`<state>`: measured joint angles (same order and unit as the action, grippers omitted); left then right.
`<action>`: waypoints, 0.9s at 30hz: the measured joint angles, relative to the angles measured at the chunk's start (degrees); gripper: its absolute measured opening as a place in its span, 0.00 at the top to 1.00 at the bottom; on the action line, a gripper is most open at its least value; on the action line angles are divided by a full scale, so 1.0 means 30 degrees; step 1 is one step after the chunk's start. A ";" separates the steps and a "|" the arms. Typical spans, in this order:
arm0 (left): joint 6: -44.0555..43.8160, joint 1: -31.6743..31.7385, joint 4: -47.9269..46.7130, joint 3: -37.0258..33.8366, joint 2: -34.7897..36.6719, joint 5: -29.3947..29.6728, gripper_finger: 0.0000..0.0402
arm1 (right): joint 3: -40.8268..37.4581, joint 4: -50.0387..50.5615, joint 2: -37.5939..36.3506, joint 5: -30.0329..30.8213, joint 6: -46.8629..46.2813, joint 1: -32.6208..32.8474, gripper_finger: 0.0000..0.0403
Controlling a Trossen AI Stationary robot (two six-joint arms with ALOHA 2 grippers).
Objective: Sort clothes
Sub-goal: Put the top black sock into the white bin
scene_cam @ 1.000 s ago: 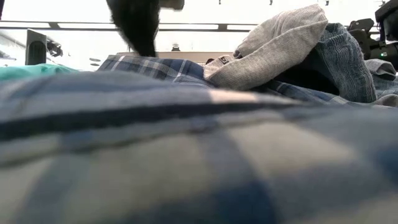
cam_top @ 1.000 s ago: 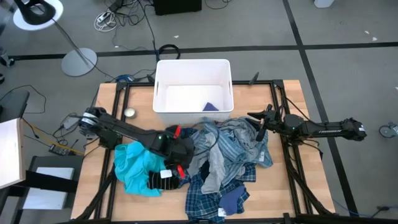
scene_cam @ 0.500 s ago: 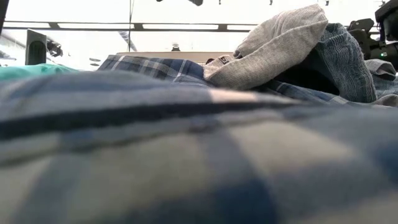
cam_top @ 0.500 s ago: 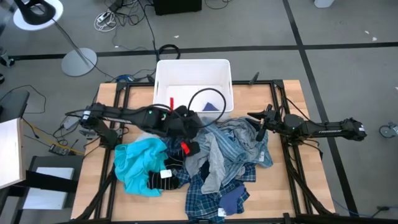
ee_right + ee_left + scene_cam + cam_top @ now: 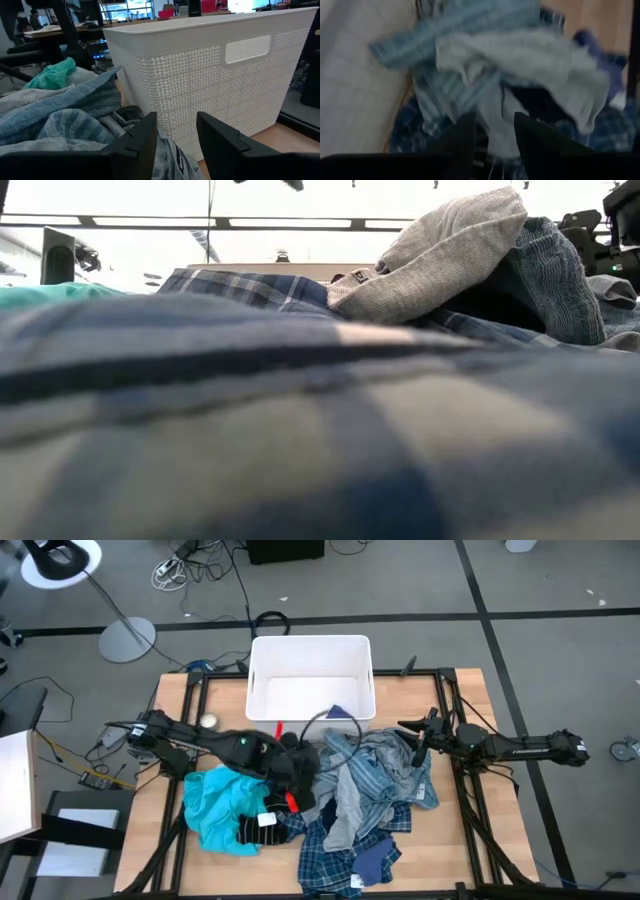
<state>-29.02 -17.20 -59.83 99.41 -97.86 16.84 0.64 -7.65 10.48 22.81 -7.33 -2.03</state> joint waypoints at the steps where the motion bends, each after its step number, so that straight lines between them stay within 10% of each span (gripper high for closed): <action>1: -0.0218 -0.0195 0.0028 -0.0511 0.0003 0.0069 0.64 | 0.0001 0.0005 0.0000 0.0000 0.0000 0.0001 0.65; 18: -0.3883 -0.0987 0.2628 -0.9476 0.0000 -0.0083 0.64 | 0.0003 0.0005 0.0000 0.0000 0.0000 0.0001 0.65; 27: -0.2859 -0.0530 0.1848 -0.7784 0.0000 -0.0347 0.98 | 0.0000 0.0003 0.0002 0.0000 0.0000 -0.0006 0.65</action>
<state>-37.60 -18.79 -54.29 76.06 -97.86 15.80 0.64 -7.65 10.49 22.81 -7.33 -2.04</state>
